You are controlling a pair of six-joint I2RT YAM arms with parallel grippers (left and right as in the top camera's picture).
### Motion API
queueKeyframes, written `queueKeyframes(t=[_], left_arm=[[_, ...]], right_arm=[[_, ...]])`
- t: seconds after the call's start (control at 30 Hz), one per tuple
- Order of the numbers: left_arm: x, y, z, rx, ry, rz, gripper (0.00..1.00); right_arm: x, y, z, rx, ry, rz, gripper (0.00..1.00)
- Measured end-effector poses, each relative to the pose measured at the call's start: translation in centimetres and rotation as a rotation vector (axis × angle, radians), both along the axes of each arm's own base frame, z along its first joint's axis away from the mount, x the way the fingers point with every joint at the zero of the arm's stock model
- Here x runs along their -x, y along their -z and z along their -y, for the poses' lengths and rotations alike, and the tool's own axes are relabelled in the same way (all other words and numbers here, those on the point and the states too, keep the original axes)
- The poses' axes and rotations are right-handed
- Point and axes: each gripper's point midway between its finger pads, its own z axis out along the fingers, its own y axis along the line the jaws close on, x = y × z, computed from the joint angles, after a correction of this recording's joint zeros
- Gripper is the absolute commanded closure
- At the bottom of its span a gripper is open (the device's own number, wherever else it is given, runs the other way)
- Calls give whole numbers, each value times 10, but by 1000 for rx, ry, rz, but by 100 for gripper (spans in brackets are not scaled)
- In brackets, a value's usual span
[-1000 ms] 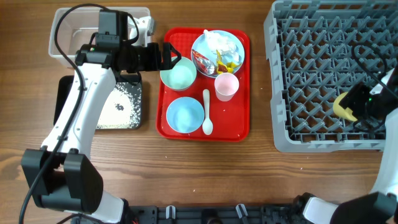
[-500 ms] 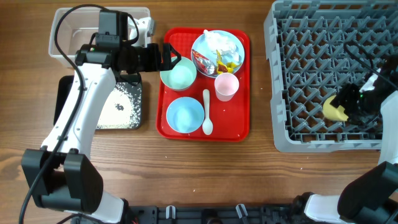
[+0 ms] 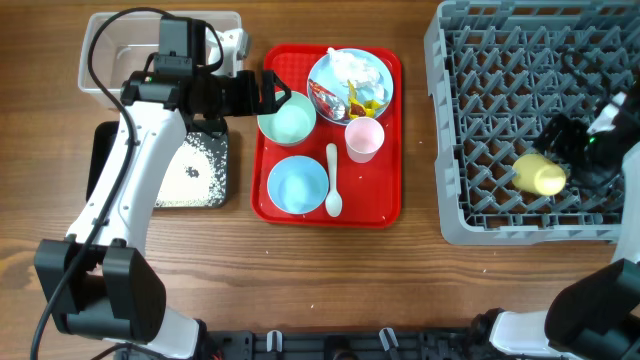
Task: Sort waste into correct bins and load items into the dishwasher rack
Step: 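Place the yellow cup into the dish rack with the right gripper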
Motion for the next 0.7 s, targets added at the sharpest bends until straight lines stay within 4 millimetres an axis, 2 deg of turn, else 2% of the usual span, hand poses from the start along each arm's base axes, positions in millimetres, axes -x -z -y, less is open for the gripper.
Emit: queueKeyframes(t=[0.1, 0.17, 0.3, 0.37, 0.47, 0.63, 0.7], left_arm=[[2, 1, -1, -3, -1, -9, 0], [2, 2, -1, -4, -1, -12, 0], [3, 2, -1, -5, -1, -18, 0], [4, 3, -1, -5, -2, -19, 0], [4, 3, -1, -6, -2, -23, 0], [4, 3, -1, -6, -2, -24, 0], [4, 3, -1, -6, -2, -24, 0]], right_arm=[[-9, -32, -1, 15, -26, 47, 7], [-2, -32, -11, -1, -53, 15, 8], [10, -15, -31, -13, -109, -73, 9], [18, 5, -38, -23, -122, -121, 8], [24, 25, -40, -33, -123, -150, 9], [7, 32, -33, -1, -121, -79, 9], [7, 38, -33, 0, -114, -77, 9]])
